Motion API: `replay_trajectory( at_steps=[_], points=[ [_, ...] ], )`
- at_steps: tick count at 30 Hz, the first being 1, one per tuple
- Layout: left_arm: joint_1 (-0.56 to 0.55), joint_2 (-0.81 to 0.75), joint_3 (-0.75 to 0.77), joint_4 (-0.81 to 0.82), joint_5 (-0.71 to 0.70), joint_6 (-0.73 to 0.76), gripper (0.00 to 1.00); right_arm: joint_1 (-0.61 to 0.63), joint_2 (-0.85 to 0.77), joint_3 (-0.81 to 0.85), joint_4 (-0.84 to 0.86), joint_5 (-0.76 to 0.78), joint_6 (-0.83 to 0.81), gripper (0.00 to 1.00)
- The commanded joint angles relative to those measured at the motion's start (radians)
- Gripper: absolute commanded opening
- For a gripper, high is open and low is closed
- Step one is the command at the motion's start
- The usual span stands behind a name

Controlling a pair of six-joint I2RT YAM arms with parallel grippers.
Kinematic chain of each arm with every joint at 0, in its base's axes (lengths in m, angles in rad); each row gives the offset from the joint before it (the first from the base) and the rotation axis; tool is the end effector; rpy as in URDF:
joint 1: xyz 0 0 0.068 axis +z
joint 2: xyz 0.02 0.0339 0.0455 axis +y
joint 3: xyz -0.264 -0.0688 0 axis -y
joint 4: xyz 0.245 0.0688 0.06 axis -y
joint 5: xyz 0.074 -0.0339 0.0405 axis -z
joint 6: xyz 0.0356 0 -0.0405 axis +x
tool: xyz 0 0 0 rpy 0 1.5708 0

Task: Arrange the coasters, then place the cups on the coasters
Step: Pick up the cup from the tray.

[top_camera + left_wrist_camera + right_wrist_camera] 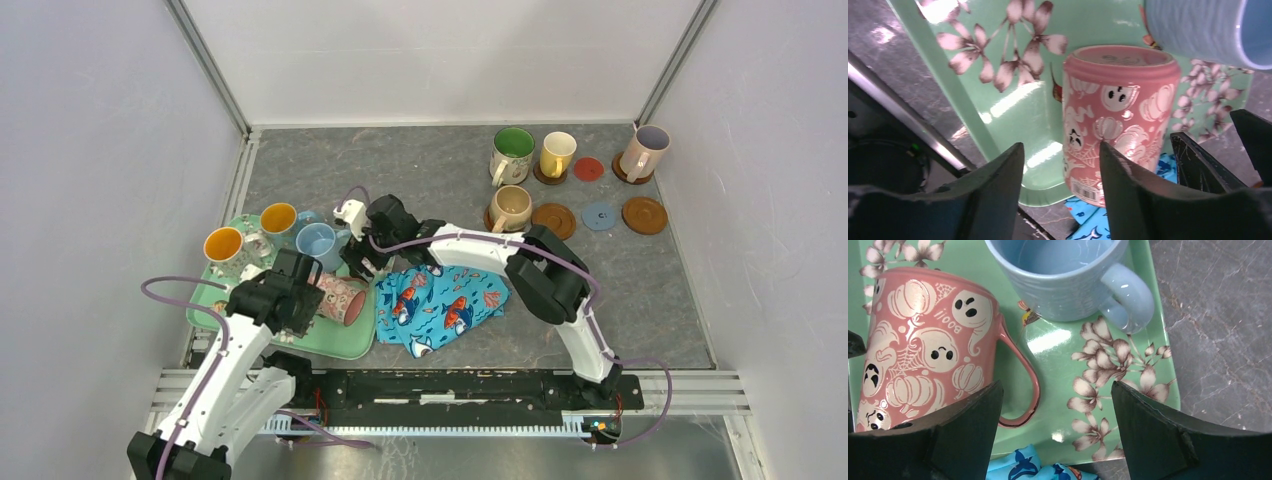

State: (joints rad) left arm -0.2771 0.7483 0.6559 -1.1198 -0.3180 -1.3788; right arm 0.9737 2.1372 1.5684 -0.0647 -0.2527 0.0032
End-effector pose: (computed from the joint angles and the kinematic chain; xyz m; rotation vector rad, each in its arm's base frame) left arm 0.1126 -0.0204 0.2293 -1.4623 2.2324 -0.0668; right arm 0.2669 0.4084 0.1907 -1.2038 1.9659 0.8045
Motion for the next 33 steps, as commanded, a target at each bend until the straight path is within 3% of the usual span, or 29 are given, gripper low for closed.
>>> replay_trajectory(
  at_steps=[1,13,17,21,28,33],
  points=[
    [-0.001,0.035,0.059,-0.074,-0.059,0.044,0.66,0.021,0.033,0.047,-0.043,0.063,0.041,0.86],
    [0.001,0.109,0.169,-0.070,-0.130,0.081,0.77,0.088,0.123,0.093,-0.127,0.316,-0.048,0.85],
    [0.001,0.120,0.191,-0.068,-0.153,0.087,0.80,0.102,0.104,0.065,-0.123,0.426,-0.072,0.79],
    [0.001,0.139,0.198,-0.067,-0.173,0.098,0.81,0.102,0.070,0.036,-0.104,0.480,-0.078,0.66],
    [0.001,0.141,0.188,-0.054,-0.184,0.105,0.82,0.103,-0.001,-0.012,-0.048,0.479,-0.079,0.26],
    [0.001,0.141,0.186,-0.043,-0.187,0.121,0.84,0.105,-0.049,-0.036,-0.016,0.480,-0.081,0.13]
  ],
)
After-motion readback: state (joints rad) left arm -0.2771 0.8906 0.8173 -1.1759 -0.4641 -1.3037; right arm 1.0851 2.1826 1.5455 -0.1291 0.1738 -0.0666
